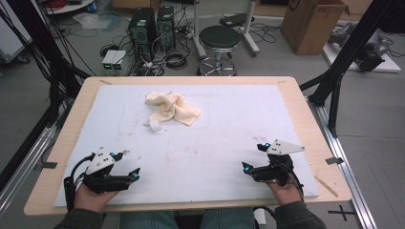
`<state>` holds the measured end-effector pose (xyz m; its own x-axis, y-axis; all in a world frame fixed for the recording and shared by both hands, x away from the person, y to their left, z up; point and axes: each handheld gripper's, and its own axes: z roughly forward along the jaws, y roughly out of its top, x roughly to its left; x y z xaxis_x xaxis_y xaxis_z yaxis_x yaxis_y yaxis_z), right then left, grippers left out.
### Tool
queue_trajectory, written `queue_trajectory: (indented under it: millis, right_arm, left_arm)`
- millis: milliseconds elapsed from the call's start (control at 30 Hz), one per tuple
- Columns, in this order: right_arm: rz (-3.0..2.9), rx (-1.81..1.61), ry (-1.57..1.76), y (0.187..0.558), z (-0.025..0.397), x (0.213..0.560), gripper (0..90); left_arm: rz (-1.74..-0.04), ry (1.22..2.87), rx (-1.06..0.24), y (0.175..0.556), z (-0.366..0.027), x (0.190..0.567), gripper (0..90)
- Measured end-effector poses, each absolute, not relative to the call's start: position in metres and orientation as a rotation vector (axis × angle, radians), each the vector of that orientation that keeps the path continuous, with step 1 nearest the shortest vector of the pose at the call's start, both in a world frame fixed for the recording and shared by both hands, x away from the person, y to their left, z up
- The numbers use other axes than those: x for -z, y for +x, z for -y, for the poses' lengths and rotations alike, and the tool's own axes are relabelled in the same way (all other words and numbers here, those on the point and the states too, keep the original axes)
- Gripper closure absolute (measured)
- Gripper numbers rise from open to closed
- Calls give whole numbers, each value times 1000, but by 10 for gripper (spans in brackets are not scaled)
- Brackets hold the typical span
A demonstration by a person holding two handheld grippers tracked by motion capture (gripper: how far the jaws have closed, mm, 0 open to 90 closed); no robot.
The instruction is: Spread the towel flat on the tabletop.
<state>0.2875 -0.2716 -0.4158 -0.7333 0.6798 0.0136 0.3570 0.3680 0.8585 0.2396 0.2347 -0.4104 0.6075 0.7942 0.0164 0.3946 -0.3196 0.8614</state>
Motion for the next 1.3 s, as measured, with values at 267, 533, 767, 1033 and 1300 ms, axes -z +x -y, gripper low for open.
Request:
queue_trajectory:
  millis: [267,533,767,1033,1300]
  right_arm:
    - [-2294,-1305,920,290,272,417,87]
    - [-2293,-1297,916,289,270,417,87]
    - [-2299,-1293,899,289,266,416,87]
    - [-2292,-1300,895,288,268,415,87]
    - [-2279,-1301,891,285,271,414,87]
  left_arm:
    - [-941,1946,-562,242,-234,411,190]
    - [-946,1941,-571,240,-235,412,189]
    - [-947,1930,-574,237,-237,411,189]
    - [-940,1937,-576,236,-235,411,190]
    - [-942,1941,-567,239,-232,412,190]
